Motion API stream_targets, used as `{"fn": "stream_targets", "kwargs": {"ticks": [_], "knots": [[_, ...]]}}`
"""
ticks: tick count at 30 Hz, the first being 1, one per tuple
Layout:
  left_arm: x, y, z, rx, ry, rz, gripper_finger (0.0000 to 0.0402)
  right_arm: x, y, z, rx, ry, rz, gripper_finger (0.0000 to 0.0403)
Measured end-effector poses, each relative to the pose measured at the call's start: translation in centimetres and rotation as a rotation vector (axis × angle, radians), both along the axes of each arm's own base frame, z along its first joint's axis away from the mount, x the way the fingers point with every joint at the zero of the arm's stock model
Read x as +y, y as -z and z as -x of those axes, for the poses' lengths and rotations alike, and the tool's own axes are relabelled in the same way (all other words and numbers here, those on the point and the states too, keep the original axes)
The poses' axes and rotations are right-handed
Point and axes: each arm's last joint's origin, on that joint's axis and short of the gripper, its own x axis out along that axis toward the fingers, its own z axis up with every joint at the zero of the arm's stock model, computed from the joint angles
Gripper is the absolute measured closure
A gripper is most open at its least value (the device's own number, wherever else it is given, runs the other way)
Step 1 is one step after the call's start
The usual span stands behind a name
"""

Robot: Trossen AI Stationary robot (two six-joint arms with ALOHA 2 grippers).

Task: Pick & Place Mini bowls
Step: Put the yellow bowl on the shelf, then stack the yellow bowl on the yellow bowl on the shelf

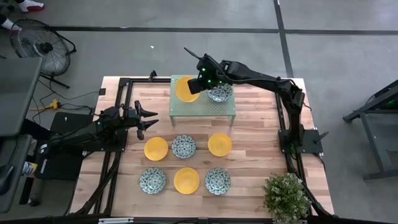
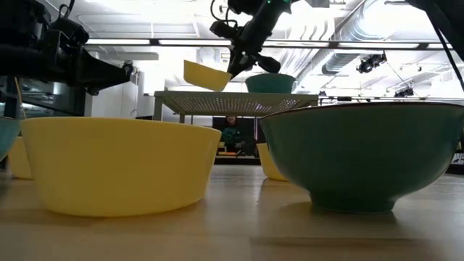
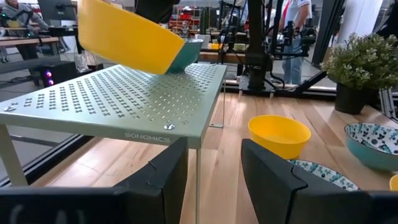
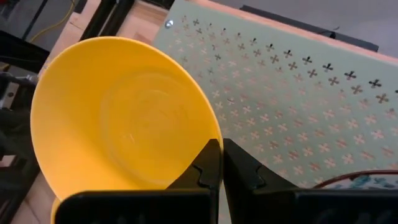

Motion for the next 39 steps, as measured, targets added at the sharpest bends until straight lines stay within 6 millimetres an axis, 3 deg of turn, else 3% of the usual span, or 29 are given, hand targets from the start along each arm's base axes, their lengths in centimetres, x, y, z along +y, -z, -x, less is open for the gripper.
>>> {"fn": "stream_targets", "kwargs": {"ticks": [10, 23, 35, 39], "knots": [[0.0, 0.0, 0.0, 0.0, 0.0, 0.0, 0.0255, -0.1, 0.1, -0.2, -0.007, -0.037, 0.001, 0.0398], [0.0, 0.0, 0.0, -0.001, 0.004, 0.0, 0.0255, -0.1, 0.2, -0.2, -0.003, -0.048, 0.009, 0.0328], [0.0, 0.0, 0.0, -0.001, 0.003, 0.0, 0.0255, 0.0, 0.0, -0.1, 0.006, -0.104, 0.03, 0.0323], [0.0, 0.0, 0.0, -0.001, 0.003, 0.0, 0.0255, 0.5, -1.0, 0.4, -0.004, -0.137, 0.054, 0.0323]]}}
